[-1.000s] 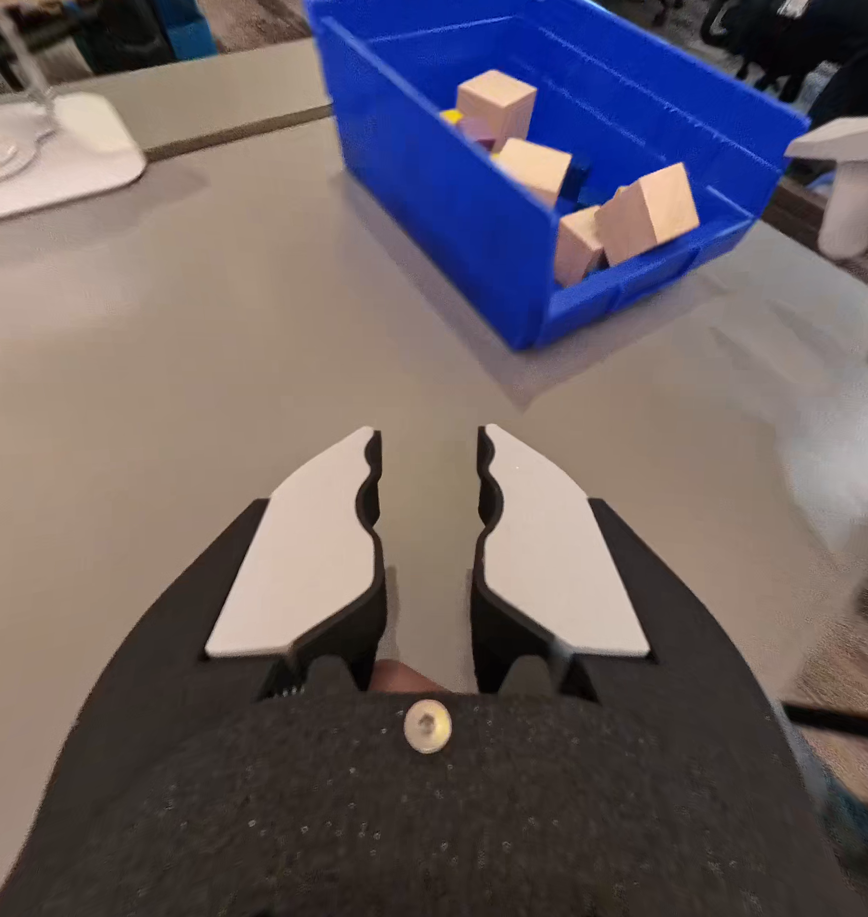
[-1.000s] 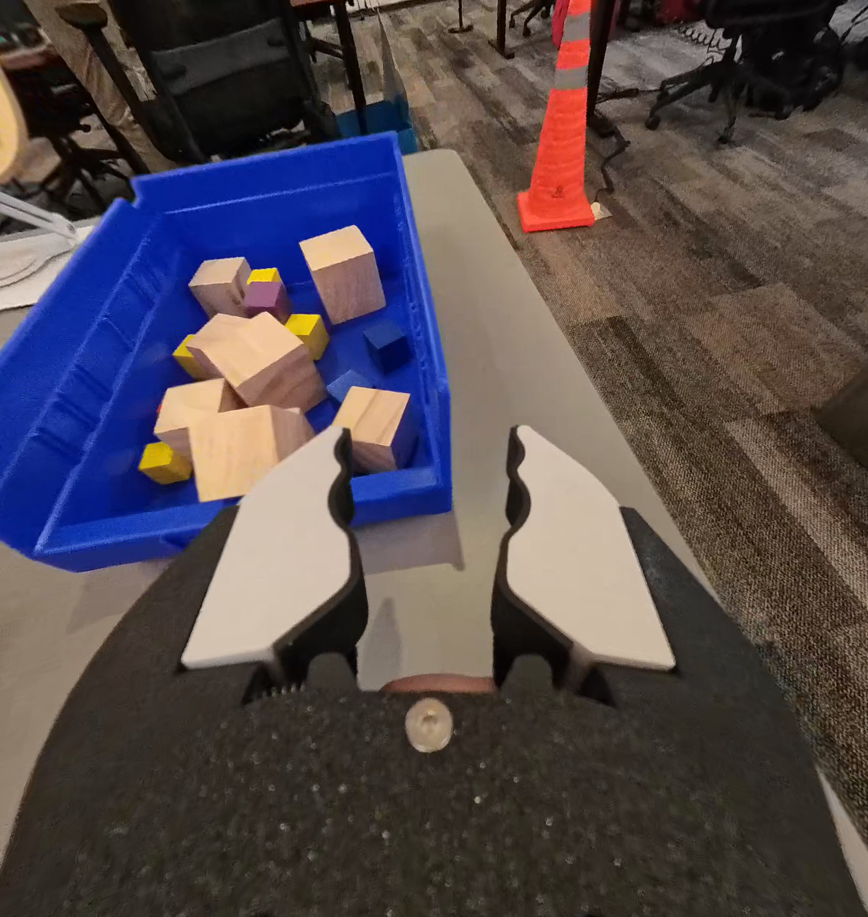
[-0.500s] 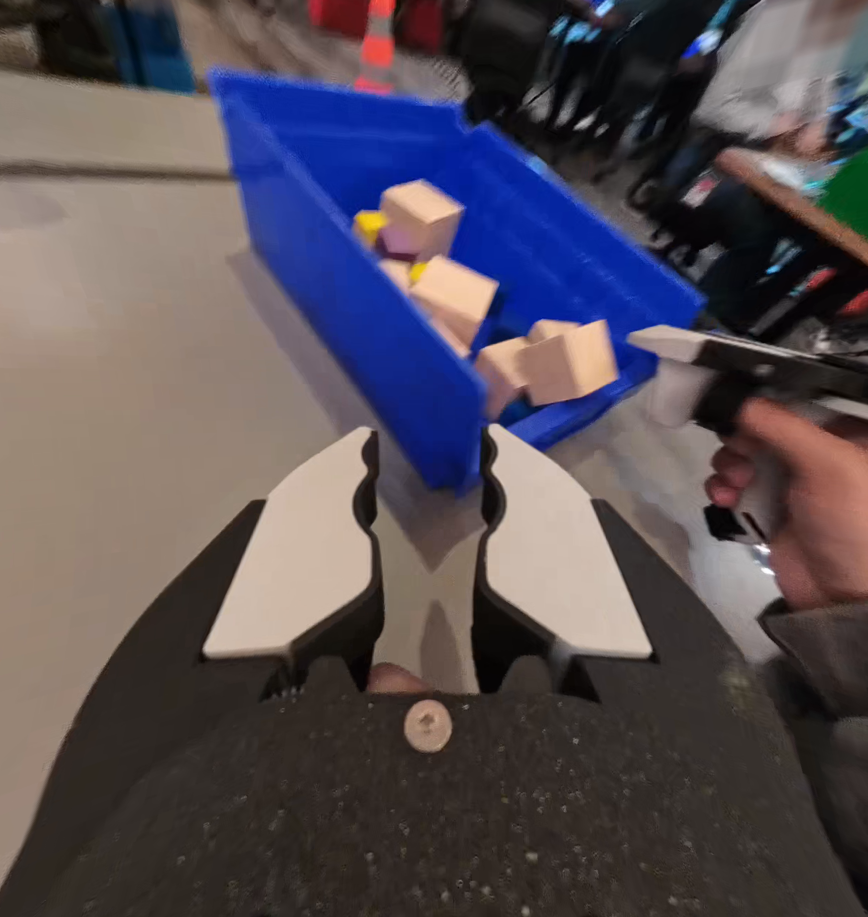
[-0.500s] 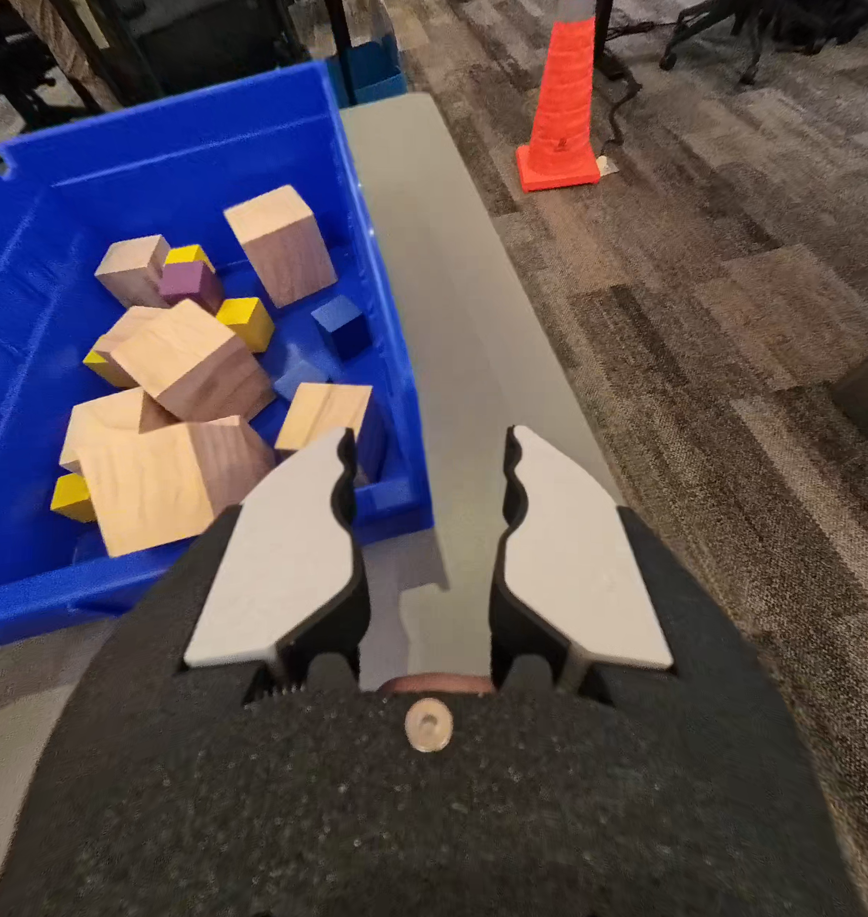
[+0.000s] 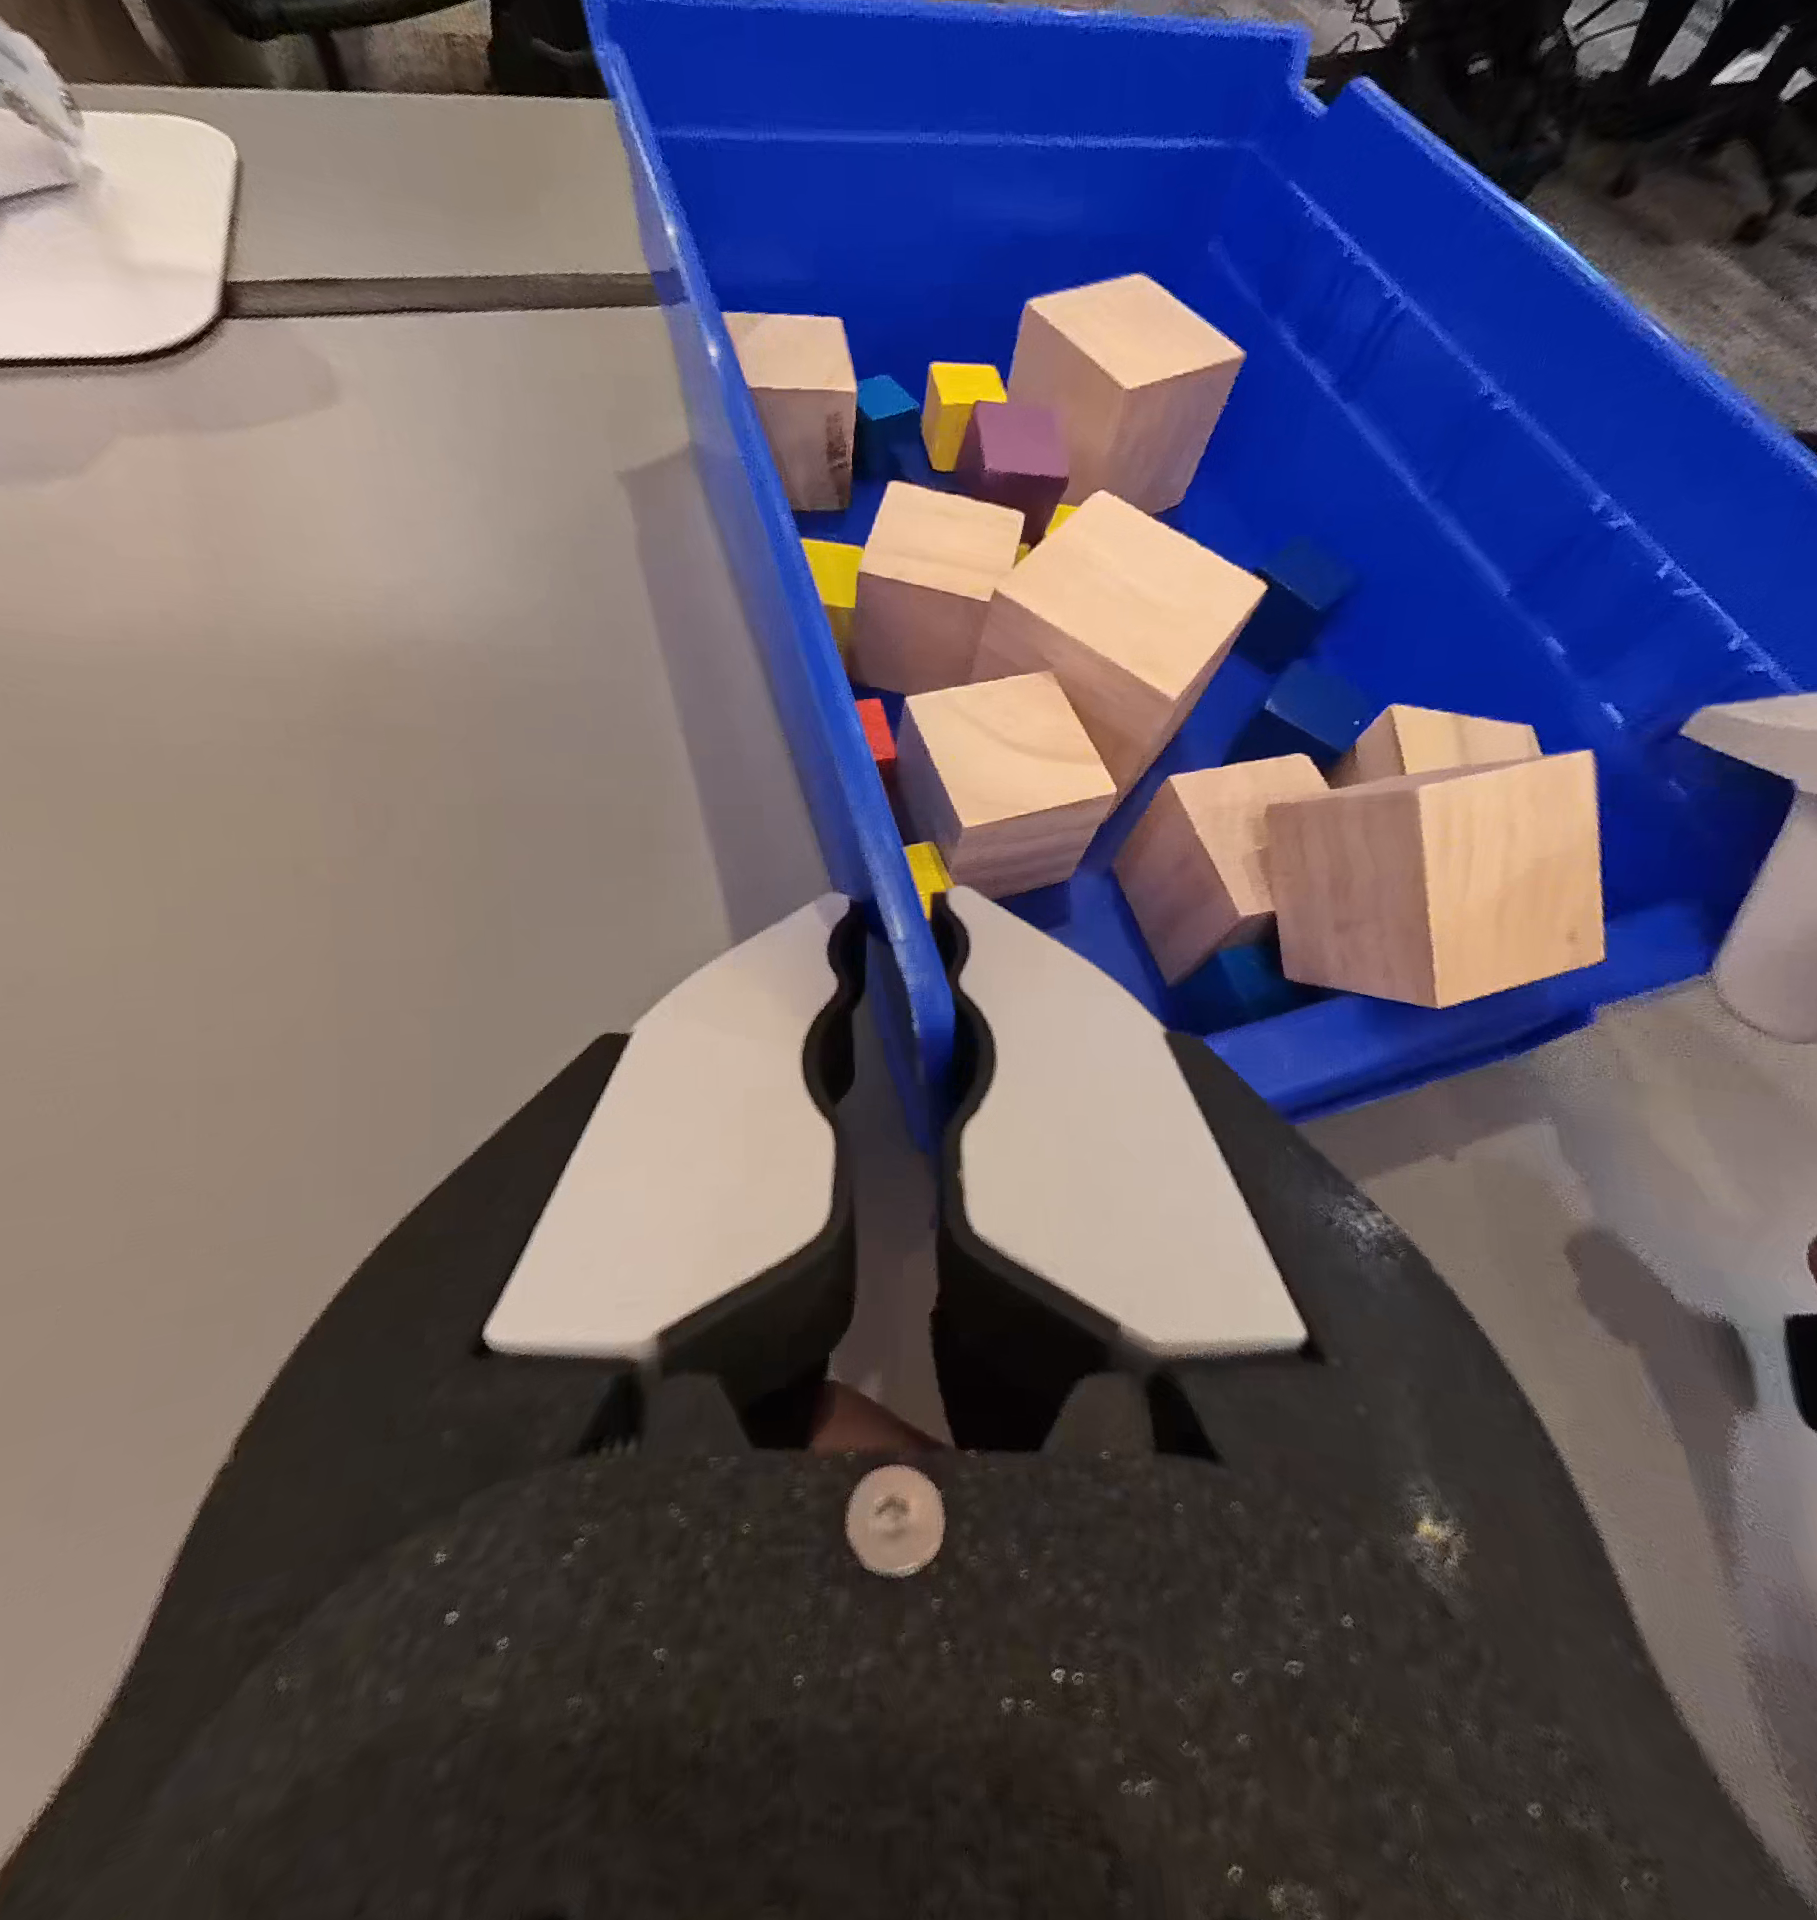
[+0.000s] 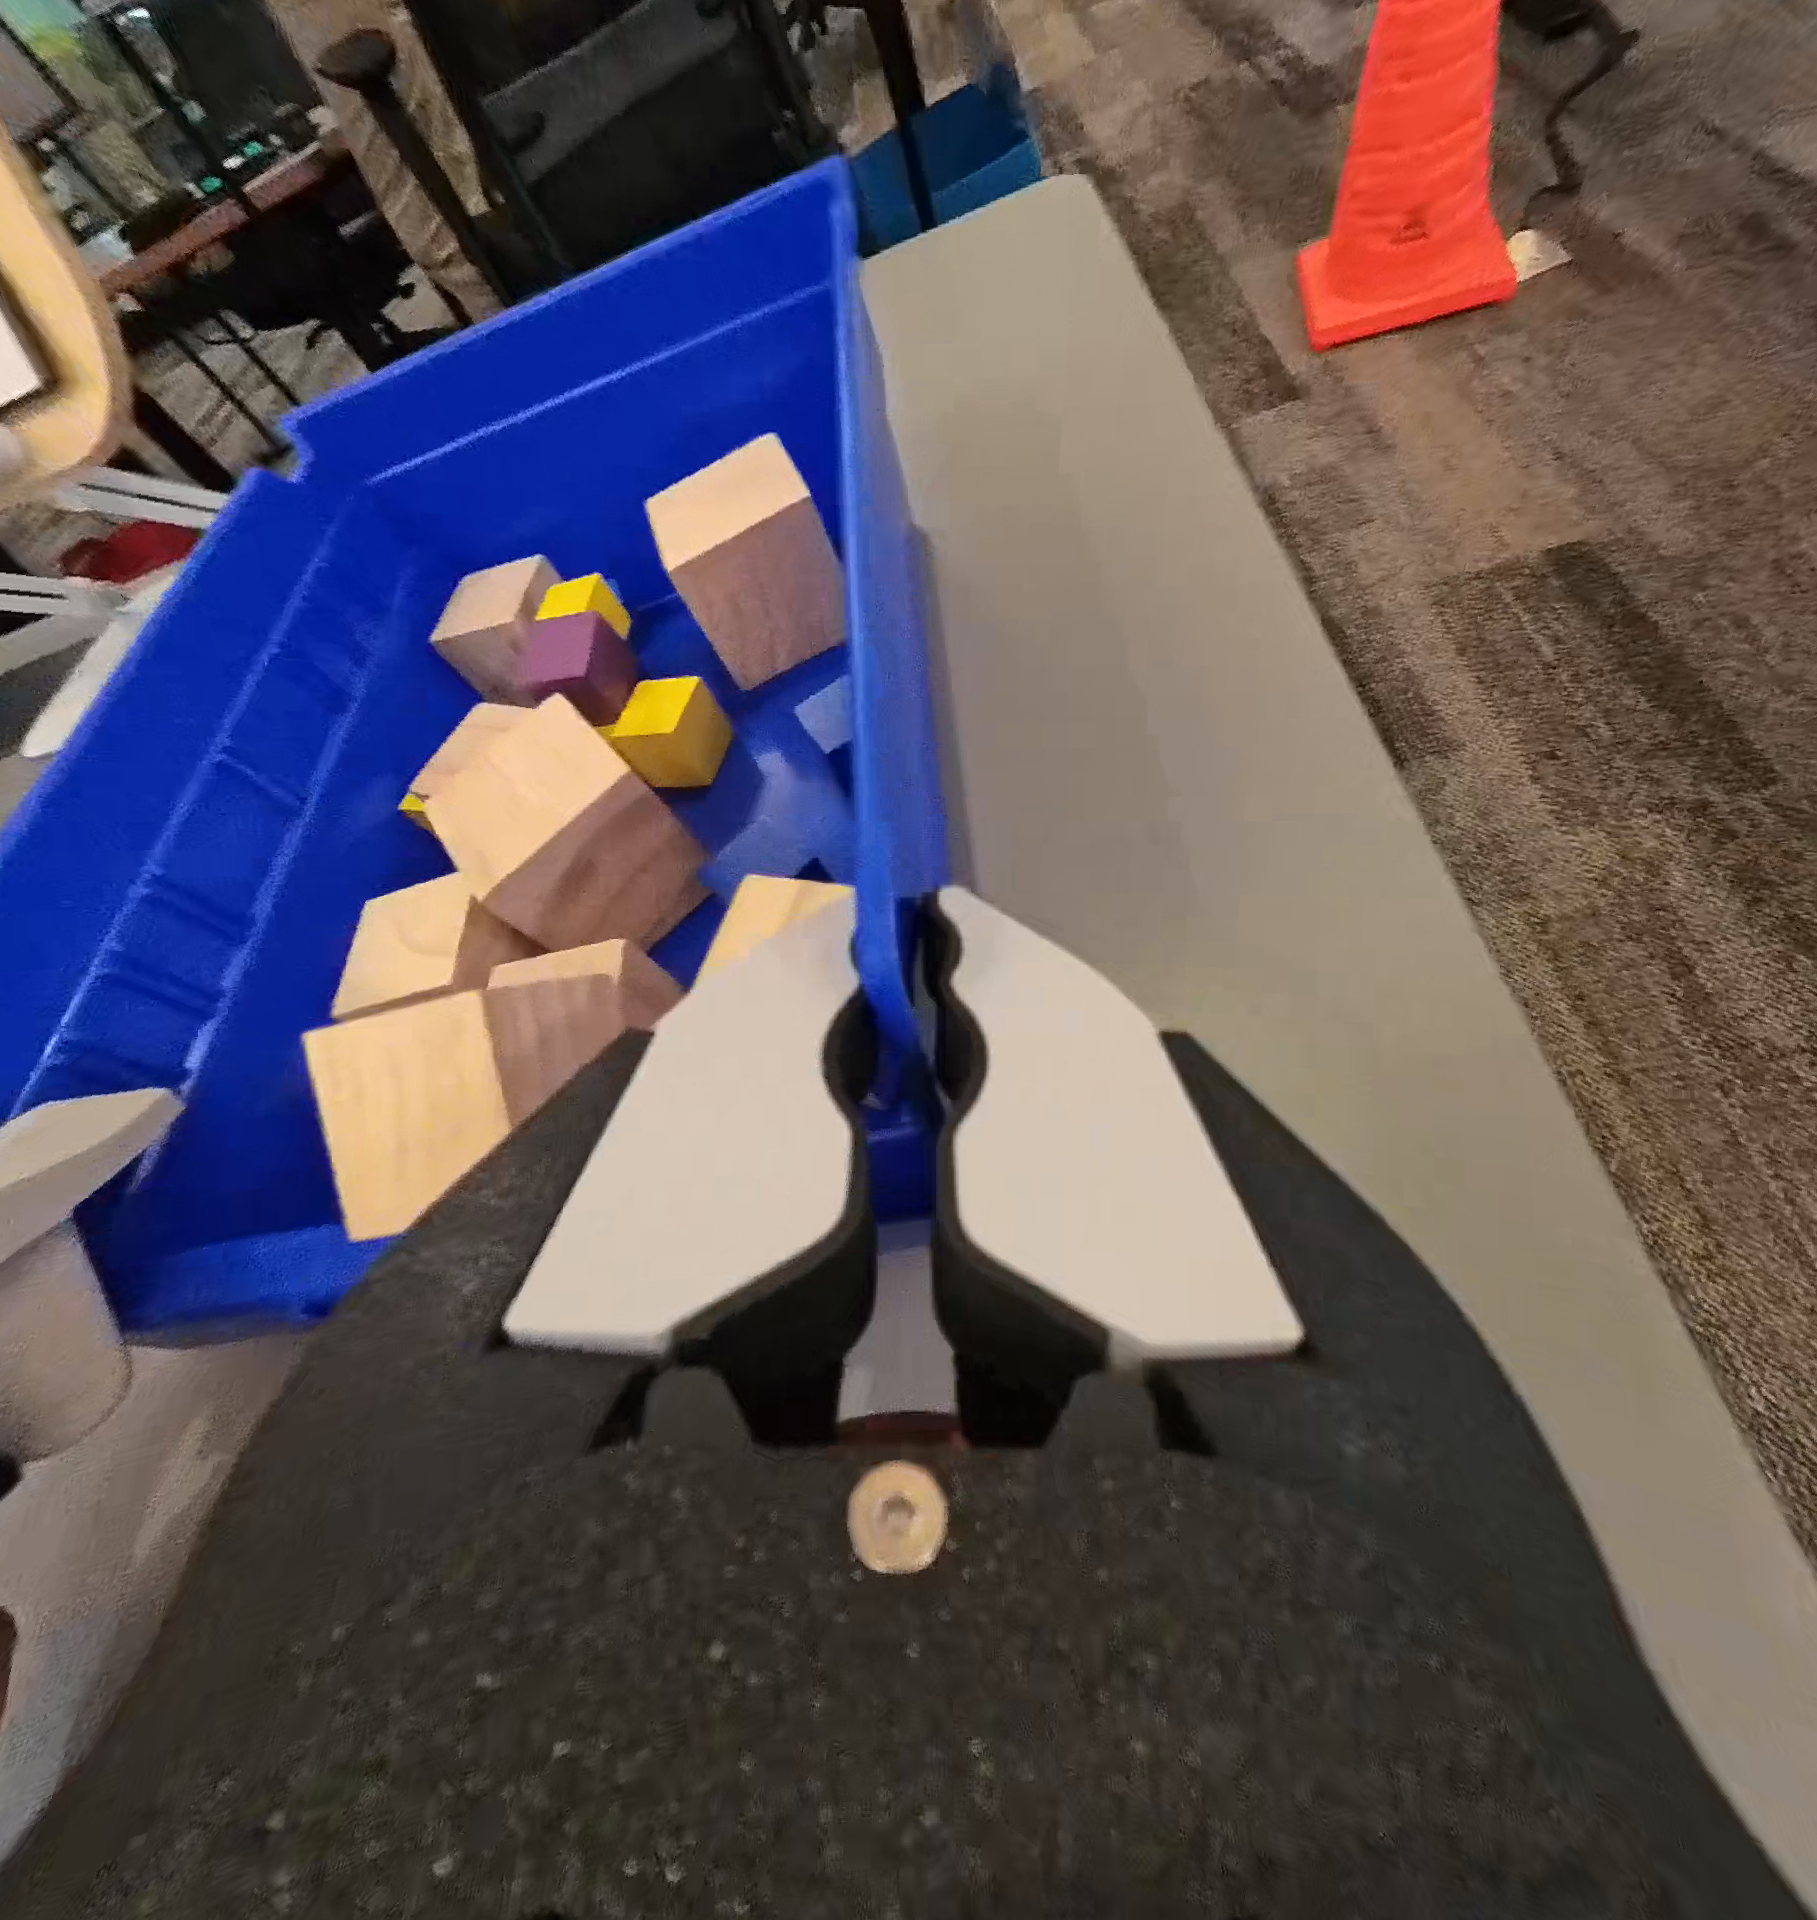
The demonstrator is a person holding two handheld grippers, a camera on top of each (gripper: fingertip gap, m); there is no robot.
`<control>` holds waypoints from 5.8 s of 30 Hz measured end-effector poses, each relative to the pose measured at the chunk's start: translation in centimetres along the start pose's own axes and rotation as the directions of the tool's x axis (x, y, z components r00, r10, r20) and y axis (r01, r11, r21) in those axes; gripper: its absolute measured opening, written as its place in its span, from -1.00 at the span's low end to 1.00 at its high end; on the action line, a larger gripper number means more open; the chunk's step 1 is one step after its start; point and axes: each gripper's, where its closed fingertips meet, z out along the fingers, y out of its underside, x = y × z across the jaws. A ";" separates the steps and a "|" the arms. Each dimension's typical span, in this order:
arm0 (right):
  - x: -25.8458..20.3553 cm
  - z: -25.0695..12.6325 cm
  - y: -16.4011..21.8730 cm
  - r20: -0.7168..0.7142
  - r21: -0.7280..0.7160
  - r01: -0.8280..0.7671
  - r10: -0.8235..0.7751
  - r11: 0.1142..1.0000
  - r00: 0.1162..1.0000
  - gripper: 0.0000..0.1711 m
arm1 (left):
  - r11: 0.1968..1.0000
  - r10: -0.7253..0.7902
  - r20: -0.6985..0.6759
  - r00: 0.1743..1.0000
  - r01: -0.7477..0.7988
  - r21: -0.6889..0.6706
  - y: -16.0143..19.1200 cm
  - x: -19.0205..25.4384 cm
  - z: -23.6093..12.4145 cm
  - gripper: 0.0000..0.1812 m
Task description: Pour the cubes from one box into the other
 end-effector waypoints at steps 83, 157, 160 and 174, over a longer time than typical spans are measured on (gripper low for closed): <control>-20.6 -9.4 -5.6 -0.048 0.123 0.347 -0.344 0.930 0.938 -0.98 | 0.936 0.148 0.200 0.969 -0.203 0.289 -10.4 -13.6 -17.5 -0.94; -55.6 -3.2 17.3 0.574 -0.067 0.507 -0.383 0.859 0.724 -0.64 | 0.930 -0.243 0.288 0.926 0.139 0.339 0.5 -57.7 -30.0 -0.46; -46.7 -6.7 14.4 0.530 -0.007 0.516 -0.435 0.856 0.728 -0.64 | 0.946 -0.177 0.227 0.958 0.102 0.307 1.3 -52.4 -31.0 -0.48; -13.2 -11.8 8.2 0.017 0.077 0.247 -0.249 0.966 0.968 -0.62 | 0.983 0.014 0.146 0.989 -0.040 0.179 8.2 -38.9 -28.2 -0.53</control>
